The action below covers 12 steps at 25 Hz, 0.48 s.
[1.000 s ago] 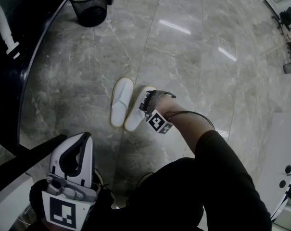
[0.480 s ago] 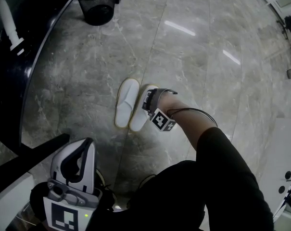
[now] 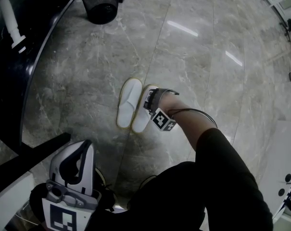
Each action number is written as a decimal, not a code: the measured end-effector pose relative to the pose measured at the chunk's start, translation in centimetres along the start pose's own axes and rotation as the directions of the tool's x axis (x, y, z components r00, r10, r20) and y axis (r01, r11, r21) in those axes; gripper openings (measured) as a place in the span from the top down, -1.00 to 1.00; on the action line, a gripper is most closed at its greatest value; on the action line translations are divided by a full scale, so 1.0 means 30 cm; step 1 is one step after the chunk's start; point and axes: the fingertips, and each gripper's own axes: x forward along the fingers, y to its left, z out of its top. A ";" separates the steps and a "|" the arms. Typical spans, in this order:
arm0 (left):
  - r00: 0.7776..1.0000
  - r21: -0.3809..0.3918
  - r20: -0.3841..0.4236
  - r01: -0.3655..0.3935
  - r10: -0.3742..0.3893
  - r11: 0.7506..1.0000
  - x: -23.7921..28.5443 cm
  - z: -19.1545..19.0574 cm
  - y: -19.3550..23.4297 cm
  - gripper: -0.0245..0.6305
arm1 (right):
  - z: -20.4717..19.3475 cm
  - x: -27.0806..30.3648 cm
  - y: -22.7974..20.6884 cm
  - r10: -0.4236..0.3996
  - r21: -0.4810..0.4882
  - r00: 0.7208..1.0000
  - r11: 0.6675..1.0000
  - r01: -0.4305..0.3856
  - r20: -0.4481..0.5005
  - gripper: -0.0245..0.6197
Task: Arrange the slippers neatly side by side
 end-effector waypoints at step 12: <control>0.999 0.019 -0.029 -0.015 0.015 1.000 0.018 -0.030 0.012 0.93 | -0.043 -0.047 -0.031 -0.003 0.325 1.000 0.946 -0.005 0.023 0.86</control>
